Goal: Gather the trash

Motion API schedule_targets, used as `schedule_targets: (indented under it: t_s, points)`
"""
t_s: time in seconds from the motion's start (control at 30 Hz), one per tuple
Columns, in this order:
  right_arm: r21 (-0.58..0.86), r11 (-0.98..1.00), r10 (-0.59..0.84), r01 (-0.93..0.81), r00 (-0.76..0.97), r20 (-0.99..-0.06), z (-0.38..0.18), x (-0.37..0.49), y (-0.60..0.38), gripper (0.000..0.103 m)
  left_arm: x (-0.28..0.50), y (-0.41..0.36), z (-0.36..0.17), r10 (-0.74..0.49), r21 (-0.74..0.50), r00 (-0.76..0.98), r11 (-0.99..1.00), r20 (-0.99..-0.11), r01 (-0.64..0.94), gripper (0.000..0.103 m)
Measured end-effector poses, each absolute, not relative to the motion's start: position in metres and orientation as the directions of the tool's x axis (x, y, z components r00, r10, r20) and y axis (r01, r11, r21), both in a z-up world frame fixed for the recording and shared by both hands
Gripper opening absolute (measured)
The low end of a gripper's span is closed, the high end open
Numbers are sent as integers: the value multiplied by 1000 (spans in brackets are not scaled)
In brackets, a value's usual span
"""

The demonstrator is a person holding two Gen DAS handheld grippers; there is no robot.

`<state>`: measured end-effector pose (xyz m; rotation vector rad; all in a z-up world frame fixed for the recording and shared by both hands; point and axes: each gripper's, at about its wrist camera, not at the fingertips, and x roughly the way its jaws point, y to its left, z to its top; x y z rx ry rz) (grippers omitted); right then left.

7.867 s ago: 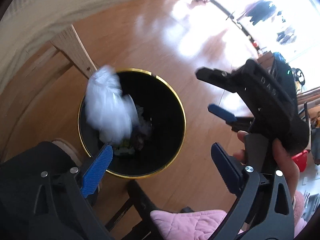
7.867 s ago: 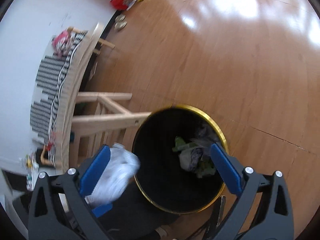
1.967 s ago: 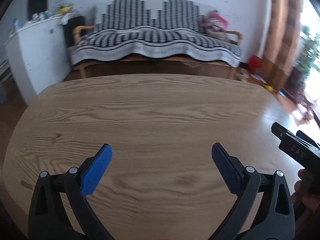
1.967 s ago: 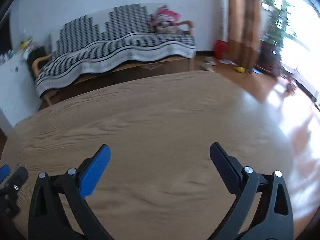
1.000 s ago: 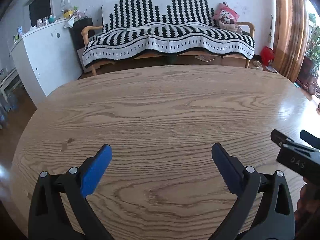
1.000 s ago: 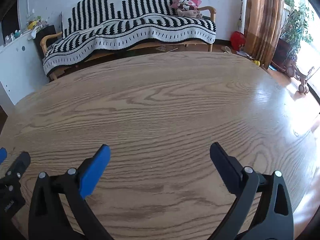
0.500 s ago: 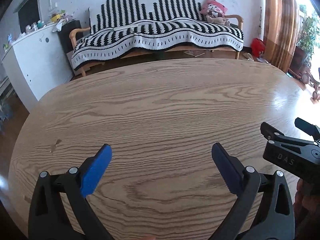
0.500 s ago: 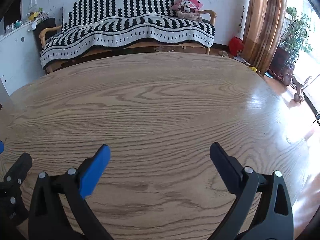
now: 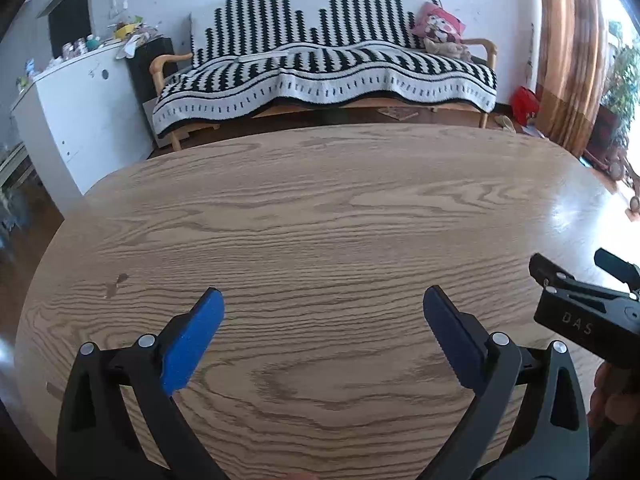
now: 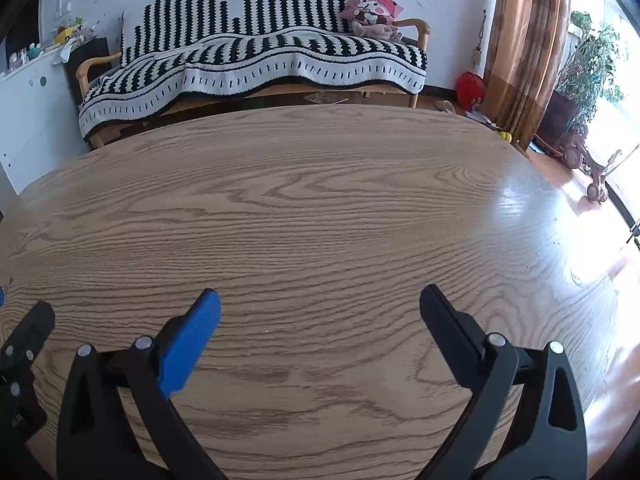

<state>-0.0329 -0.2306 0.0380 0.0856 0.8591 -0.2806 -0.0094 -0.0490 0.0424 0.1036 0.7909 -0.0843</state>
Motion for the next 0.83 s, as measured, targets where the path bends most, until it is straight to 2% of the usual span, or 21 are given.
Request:
schedule_targets:
  t_s: [0.33,0.53,0.67,0.83]
  points:
    - [-39,963,-201,265,616,-762,38,-33,-233,96,-10,-49,41,-55,44,692,991,-720,124,97]
    - [-31,965,-191,262,612,-767,36,-32,-234,96,-16,-49,41,-91,27,716,988,-692,152,97]
    - [14,973,-137,231,625,-768,31,-26,-236,96,-7,-47,36,-76,26,699,991,-711,134,97]
    - [-2,977,-131,213,595,-793,17,-14,-234,96,11,-34,21,-55,-6,646,997,-761,77,97]
